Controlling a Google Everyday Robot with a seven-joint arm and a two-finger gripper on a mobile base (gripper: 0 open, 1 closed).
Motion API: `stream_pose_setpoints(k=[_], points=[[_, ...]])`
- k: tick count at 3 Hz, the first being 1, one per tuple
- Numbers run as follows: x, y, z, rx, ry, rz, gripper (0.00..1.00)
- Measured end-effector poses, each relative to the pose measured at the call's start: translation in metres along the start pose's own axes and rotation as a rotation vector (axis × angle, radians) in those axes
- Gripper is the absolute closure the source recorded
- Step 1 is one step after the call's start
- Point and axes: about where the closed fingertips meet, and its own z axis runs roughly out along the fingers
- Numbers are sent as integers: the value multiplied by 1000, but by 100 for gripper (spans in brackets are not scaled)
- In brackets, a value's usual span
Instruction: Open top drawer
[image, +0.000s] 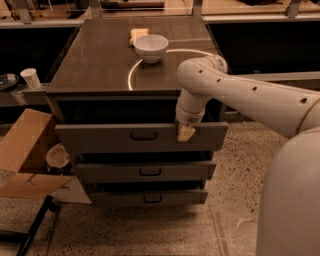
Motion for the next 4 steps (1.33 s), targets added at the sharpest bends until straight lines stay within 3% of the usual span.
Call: stream_pose_setpoints(k=[1,2,4], points=[[-4,19,-19,2,10,0,86],[-11,37,-24,-3,5,-3,100],[-11,37,-24,-3,5,-3,50]])
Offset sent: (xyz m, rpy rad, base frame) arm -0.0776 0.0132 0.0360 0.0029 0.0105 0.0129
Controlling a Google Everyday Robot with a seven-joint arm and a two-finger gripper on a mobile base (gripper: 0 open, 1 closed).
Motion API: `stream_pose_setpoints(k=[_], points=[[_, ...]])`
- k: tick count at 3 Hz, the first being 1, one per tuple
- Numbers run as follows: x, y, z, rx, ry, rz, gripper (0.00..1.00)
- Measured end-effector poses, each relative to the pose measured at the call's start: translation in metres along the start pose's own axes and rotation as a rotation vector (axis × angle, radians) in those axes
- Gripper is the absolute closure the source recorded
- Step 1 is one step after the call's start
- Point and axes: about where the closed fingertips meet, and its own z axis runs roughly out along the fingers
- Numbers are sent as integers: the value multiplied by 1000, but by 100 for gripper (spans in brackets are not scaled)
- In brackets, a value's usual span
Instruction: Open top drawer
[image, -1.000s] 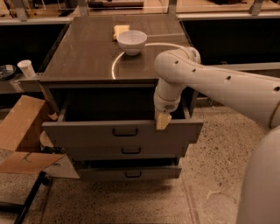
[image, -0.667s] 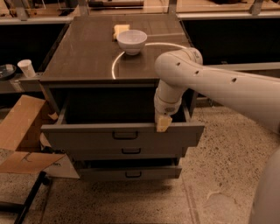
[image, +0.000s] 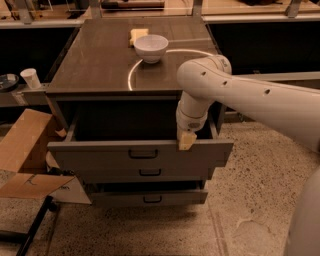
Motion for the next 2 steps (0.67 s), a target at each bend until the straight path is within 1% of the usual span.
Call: stream_pose_setpoints(k=[2], points=[[0,0,0,0,0,0,4]])
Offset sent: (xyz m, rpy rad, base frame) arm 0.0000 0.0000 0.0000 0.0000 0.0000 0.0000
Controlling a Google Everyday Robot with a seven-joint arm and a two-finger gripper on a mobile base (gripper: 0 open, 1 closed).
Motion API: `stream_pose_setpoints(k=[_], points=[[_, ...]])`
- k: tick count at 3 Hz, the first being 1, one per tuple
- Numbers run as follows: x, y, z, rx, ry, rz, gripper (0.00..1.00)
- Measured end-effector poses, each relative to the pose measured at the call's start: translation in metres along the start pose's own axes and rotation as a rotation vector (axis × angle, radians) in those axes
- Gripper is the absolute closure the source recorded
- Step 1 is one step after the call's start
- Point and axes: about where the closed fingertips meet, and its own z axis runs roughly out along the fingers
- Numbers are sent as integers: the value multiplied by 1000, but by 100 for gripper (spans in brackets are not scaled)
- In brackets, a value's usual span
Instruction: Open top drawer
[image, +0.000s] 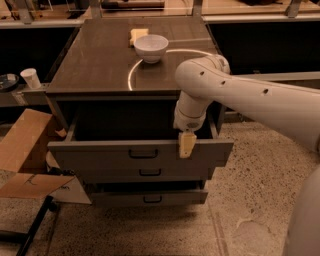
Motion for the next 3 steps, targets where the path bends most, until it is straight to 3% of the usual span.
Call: stream_pose_setpoints(k=[2,3], points=[[11,55,25,-138,3,-24,0],[26,96,37,-225,16,-6,19]])
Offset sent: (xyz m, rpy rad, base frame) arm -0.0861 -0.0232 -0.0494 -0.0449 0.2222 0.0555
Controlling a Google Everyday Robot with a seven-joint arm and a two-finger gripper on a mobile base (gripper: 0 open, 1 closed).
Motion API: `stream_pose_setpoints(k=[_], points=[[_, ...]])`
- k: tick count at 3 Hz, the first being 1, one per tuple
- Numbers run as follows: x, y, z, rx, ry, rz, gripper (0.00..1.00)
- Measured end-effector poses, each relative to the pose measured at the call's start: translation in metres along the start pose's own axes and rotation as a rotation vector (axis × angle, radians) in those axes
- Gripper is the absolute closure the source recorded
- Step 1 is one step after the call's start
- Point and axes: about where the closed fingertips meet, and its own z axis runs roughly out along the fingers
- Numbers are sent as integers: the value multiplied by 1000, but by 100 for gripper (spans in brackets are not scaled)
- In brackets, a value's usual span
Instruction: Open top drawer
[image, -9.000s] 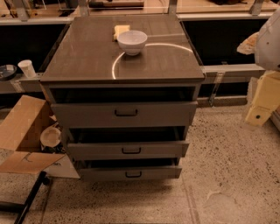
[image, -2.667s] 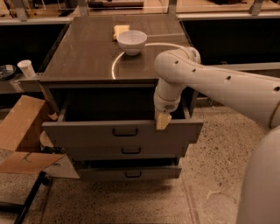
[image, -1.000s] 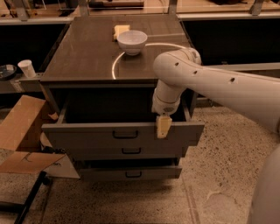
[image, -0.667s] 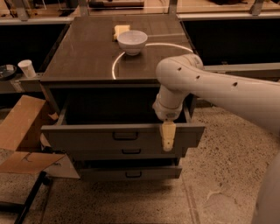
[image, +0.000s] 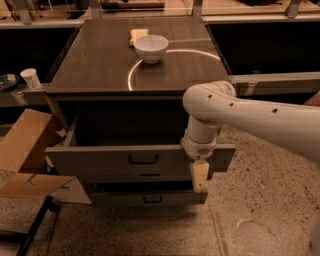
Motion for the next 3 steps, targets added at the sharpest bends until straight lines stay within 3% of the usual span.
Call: stream_pose_setpoints(k=[1,2,3], points=[[0,3,-5,-4,0,1,42],[0,3,-6,-4,0,1,39],[2,27,-26,48,-12,22,15]])
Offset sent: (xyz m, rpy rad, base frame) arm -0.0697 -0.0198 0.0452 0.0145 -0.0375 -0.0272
